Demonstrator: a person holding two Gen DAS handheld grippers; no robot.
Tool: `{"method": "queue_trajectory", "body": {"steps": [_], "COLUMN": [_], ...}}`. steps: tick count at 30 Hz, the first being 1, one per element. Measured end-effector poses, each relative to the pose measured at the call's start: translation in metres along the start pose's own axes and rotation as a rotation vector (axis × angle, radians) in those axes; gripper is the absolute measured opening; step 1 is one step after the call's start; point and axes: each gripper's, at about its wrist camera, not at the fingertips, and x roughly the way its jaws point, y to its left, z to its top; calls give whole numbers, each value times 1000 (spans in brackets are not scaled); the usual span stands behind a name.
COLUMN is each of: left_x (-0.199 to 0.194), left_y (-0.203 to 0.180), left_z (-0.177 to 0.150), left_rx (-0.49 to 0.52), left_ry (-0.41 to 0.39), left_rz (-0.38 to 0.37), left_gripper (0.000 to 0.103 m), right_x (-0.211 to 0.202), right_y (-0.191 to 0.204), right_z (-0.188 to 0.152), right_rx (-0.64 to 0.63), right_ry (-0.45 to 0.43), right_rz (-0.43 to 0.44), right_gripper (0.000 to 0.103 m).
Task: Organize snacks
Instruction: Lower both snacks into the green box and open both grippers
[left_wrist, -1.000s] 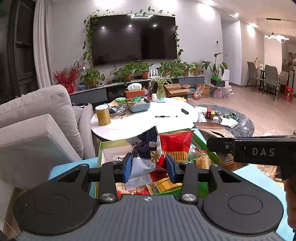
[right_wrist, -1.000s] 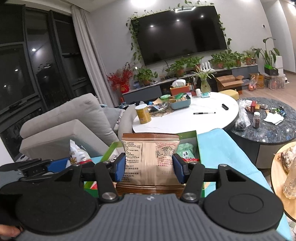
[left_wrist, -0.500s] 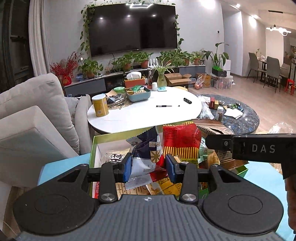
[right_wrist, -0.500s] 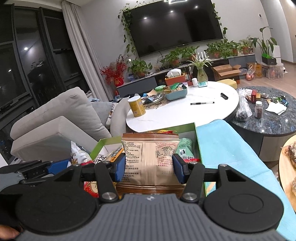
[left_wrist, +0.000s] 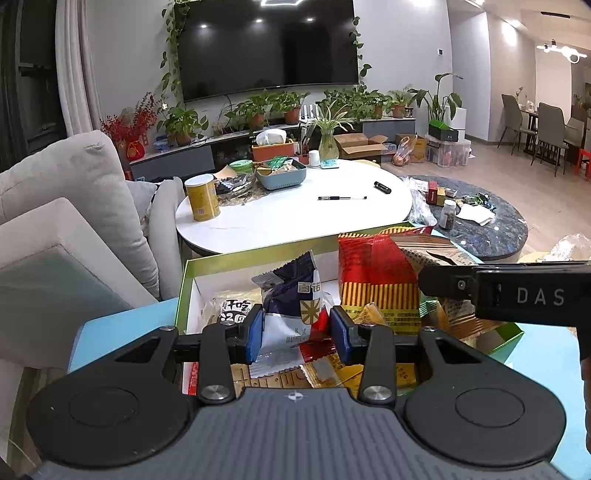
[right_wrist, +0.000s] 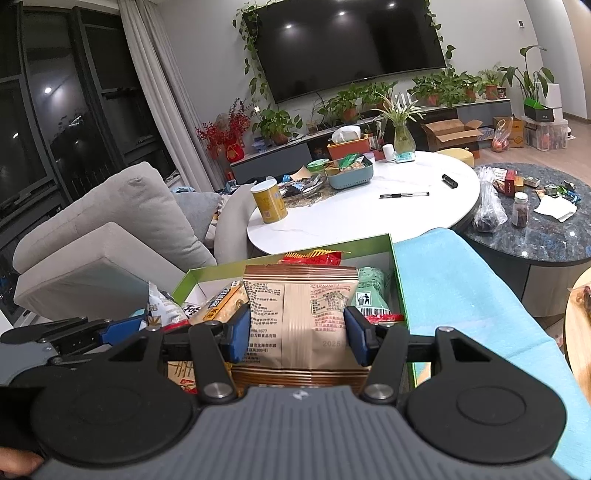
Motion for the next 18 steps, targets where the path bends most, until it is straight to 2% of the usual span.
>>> {"method": "queue_trajectory", "body": {"steps": [18], "left_x": [19], "left_y": [2], "left_z": [-14], "left_rx": [8], "left_ry": [36], "left_rz": [16], "left_gripper": [37], "right_x": [16], "right_y": [2], "right_z": [-9], "right_rx": [-15], "right_ry": [46], "right_rz": [-11], "right_gripper": [85]}}
